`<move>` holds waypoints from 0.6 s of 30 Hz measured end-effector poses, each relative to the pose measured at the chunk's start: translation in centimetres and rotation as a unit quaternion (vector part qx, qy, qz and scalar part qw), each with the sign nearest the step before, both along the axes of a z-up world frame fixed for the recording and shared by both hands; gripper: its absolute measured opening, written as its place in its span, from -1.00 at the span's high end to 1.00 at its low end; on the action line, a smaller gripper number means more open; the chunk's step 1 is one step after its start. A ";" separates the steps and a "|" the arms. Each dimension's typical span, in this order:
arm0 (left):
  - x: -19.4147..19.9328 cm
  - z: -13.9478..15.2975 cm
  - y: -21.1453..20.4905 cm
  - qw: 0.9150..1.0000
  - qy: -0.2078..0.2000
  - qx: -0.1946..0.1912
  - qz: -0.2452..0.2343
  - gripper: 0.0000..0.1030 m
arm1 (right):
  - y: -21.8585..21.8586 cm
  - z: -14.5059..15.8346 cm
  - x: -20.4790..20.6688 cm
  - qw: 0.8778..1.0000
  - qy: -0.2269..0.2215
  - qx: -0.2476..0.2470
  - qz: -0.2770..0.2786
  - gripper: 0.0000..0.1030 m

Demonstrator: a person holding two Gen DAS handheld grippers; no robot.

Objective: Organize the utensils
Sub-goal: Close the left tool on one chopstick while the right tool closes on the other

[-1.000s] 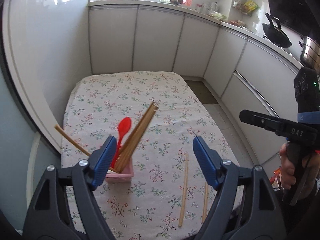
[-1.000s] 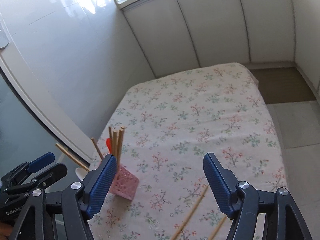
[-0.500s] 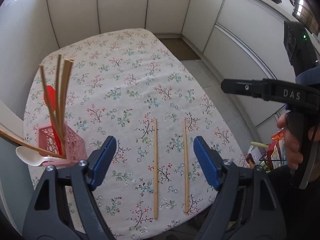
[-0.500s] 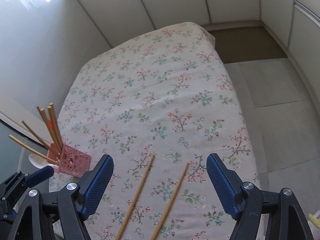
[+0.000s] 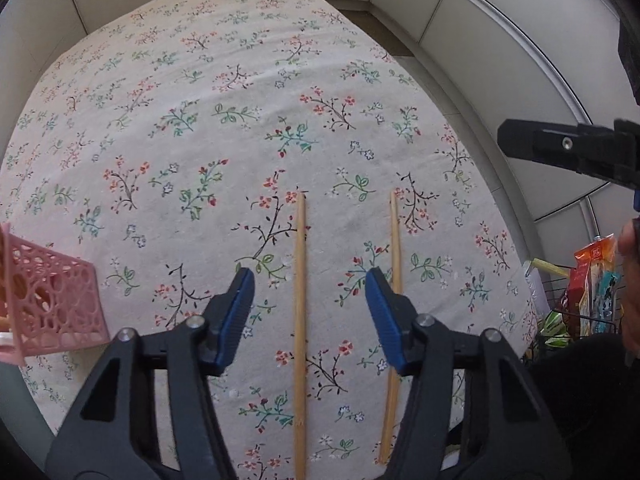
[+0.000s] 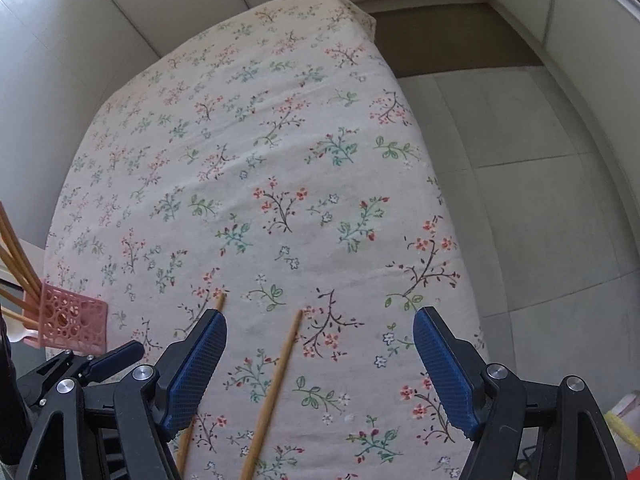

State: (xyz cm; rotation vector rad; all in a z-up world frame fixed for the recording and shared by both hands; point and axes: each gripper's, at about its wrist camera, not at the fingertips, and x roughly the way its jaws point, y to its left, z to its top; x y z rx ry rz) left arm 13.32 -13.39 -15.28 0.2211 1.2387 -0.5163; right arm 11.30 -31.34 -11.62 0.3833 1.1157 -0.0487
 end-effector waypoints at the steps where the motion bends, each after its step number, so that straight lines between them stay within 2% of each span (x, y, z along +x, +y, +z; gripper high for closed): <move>1: 0.3 -0.5 -0.1 1.000 0.005 -0.003 -0.001 0.03 | -0.1 -0.4 0.2 1.000 0.006 0.000 0.000 -0.58; 5: 1.5 -1.6 -0.6 1.000 0.020 -0.017 -0.005 0.30 | -0.3 -1.5 0.8 1.000 0.023 -0.002 0.001 -0.58; 13: 3.5 -3.6 -1.6 0.999 0.045 -0.025 0.001 0.48 | -0.9 -2.7 1.5 0.999 0.041 -0.003 -0.003 -0.58; 18: 3.7 -3.6 -1.8 0.999 0.040 -0.021 0.003 0.59 | -0.8 -3.2 1.8 0.999 0.048 -0.006 0.000 -0.58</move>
